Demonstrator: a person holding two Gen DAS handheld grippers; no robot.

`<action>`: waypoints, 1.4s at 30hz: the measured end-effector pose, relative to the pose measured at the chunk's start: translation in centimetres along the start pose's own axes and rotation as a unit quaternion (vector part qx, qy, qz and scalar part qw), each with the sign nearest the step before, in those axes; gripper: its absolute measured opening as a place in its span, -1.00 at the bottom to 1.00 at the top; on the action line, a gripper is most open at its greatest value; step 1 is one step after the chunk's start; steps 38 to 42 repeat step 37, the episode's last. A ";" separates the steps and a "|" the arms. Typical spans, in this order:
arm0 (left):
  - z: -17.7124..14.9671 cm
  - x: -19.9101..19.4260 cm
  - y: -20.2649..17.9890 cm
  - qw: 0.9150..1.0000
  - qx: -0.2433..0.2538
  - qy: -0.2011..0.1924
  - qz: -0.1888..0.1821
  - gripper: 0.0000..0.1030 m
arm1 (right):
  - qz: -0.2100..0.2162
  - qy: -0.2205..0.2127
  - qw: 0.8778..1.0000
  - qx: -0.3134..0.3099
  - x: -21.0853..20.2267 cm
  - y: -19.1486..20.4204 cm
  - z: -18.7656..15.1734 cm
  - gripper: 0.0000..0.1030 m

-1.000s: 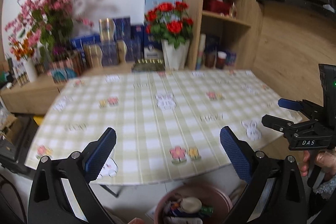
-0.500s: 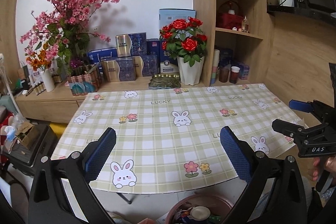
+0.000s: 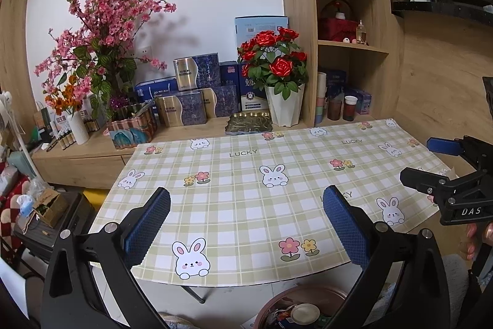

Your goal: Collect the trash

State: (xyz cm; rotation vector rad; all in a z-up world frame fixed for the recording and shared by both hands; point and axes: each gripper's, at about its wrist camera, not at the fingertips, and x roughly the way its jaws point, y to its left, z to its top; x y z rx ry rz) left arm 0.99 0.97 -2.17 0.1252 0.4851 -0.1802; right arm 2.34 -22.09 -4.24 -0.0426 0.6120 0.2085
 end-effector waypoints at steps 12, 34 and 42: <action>0.1 -0.3 0.5 1.000 -0.014 -0.001 0.002 0.88 | 0.000 0.000 1.000 0.000 0.0 -0.1 0.0 0.89; 0.0 -0.3 1.2 1.000 -0.026 0.005 0.010 0.88 | -0.001 0.000 1.000 0.000 0.0 -0.1 0.0 0.89; 0.1 -0.3 1.2 1.000 -0.026 0.006 0.012 0.88 | -0.001 0.001 1.000 0.000 0.0 -0.1 0.0 0.89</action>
